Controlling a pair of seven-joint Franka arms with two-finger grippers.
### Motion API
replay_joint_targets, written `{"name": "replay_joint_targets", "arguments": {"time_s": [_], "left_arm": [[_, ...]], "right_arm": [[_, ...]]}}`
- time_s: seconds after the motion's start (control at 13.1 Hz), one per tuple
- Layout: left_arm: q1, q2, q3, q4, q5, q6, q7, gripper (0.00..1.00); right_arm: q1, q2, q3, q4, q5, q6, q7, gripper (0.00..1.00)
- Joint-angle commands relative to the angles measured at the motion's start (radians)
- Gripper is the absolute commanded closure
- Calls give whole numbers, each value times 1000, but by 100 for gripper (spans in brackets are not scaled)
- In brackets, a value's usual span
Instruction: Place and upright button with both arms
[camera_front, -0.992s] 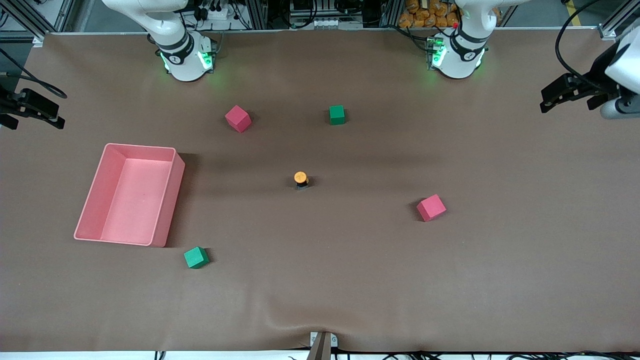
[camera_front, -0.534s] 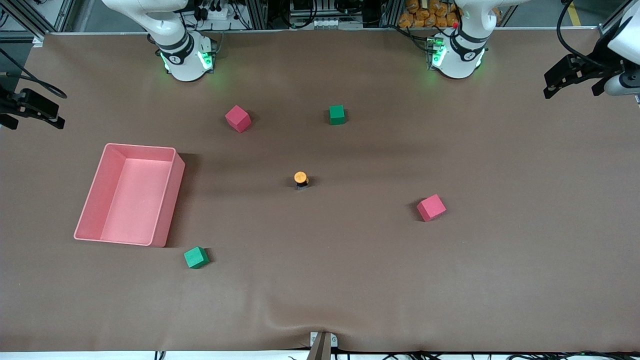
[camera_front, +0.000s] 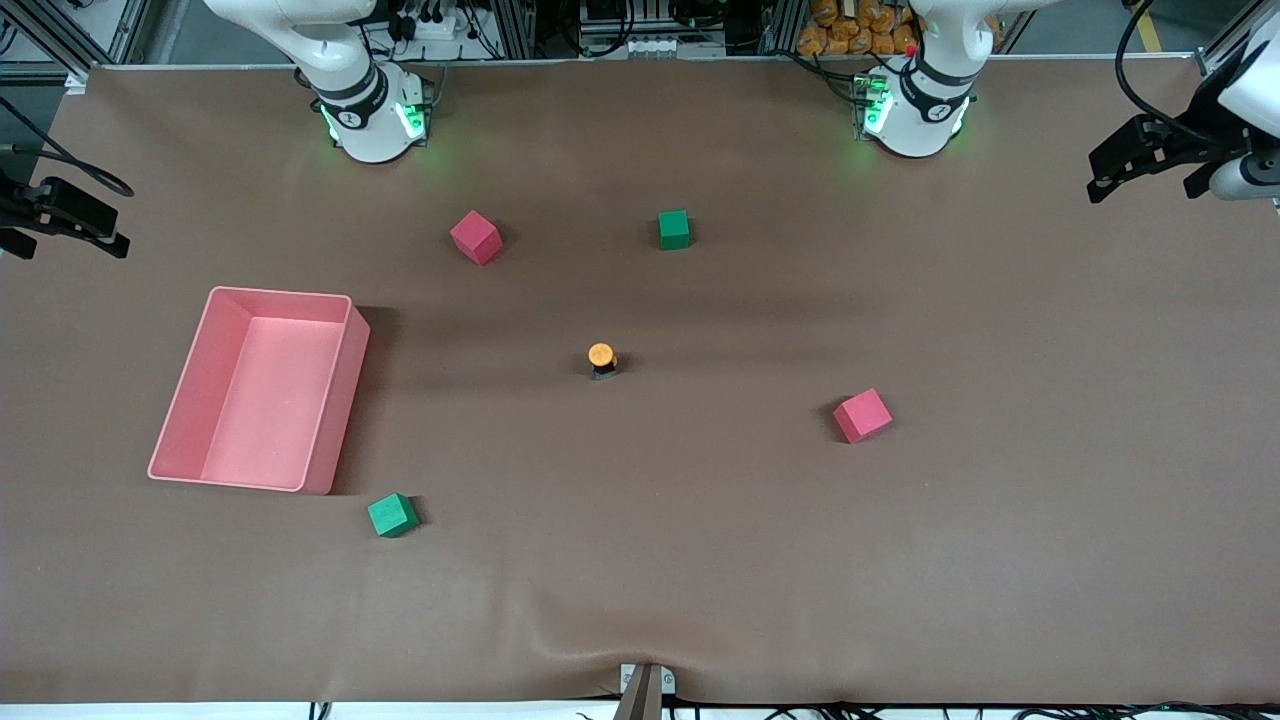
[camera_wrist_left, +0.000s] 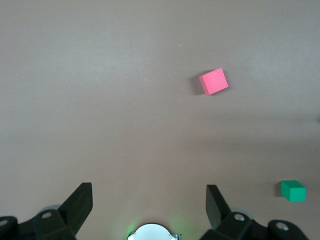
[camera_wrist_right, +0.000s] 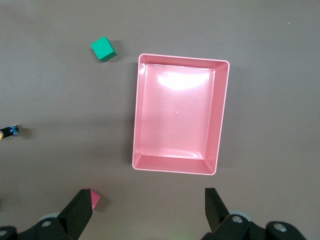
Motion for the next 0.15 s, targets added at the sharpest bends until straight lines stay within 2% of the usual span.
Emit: {"name": "replay_joint_targets", "arguments": {"time_s": [0.0,0.08], "left_arm": [[8,39,-5,64,-17,-42,18,0],[8,39,-7,62,-17,-42,10,0]], "right_arm": [[-21,-1,10,9,17,-9,-9,0],[-19,-1,10,9,17,-11,-9,0]]}}
